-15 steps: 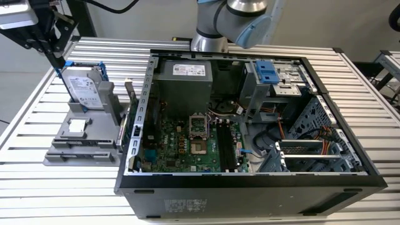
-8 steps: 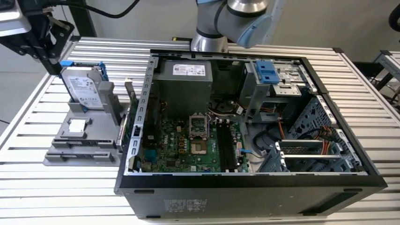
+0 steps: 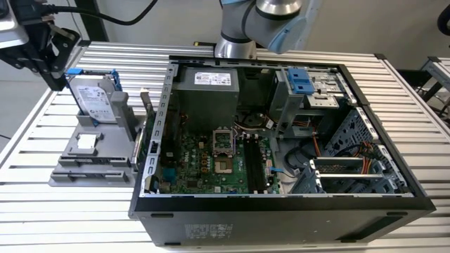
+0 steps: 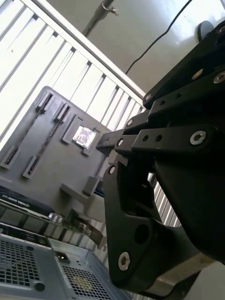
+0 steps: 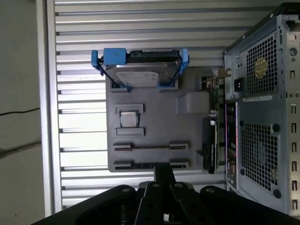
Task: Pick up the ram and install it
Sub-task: 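Reach for the ram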
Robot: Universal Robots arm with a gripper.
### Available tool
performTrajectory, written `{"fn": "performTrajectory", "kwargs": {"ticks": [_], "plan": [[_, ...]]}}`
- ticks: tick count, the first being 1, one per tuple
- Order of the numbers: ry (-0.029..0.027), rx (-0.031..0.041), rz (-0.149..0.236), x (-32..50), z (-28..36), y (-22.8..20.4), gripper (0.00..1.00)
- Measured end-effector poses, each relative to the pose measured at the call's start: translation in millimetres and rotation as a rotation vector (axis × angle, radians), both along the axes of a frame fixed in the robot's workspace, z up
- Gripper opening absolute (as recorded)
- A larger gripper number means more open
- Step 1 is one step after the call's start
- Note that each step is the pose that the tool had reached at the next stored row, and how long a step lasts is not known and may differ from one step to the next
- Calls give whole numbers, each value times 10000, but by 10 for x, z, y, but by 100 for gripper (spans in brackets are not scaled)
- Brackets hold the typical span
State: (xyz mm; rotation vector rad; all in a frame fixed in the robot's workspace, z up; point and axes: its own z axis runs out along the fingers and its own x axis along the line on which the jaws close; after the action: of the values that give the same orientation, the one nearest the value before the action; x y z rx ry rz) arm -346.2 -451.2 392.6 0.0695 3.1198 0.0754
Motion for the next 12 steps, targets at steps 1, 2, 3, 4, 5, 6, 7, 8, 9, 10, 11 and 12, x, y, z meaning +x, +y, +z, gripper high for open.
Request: {"fn": "performTrajectory", "kwargs": {"ticks": [1, 2, 3, 4, 5, 6, 7, 8, 9, 10, 11, 12], "plan": [[0, 0, 30, 0, 0, -12, 0], [0, 0, 58, 0, 0, -25, 0], [0, 0, 86, 0, 0, -40, 0], [1, 0, 107, 0, 0, -56, 0], [0, 0, 126, 0, 0, -74, 0], [-1, 1, 144, 1, -1, -92, 0], [1, 0, 162, 0, 0, -108, 0], [0, 0, 178, 0, 0, -124, 0], [0, 1, 193, 0, 0, -137, 0], [0, 0, 212, 0, 0, -155, 0], [0, 0, 226, 0, 0, -171, 0], [0, 0, 242, 0, 0, -190, 0]]}}
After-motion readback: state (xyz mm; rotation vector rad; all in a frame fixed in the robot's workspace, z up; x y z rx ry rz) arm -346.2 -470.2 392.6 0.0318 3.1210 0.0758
